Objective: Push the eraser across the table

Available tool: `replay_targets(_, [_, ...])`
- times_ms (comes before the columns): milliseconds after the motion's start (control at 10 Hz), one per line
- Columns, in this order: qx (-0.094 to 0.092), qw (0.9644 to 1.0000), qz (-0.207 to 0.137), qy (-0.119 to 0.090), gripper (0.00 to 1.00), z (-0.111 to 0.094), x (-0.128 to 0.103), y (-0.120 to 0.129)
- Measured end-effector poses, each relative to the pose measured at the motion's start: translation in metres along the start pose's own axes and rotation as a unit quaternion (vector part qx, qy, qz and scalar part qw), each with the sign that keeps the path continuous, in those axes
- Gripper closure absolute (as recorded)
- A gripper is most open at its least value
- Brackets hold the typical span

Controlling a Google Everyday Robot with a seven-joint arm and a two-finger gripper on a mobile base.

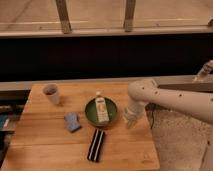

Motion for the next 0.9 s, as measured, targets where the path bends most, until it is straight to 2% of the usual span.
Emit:
replay_targets(100, [-0.005,0.9999,-0.008,0.007,1.00,0.007,0.002,0.014])
replay_targets(300, [-0.007,0.9998,-0.008,0.015,1.00,0.018,0.012,0.028])
replay_targets(500, [-0.010,0.9995,-0.016,0.023,1.00,0.030,0.013,0.043])
replay_targets(600, [-0.014,0.9993,-0.018,0.028,1.00,0.035,0.013,0.047])
replay_targets(900, [-0.014,0.9994,-0.017,0.027,1.00,0.034,0.013,0.045])
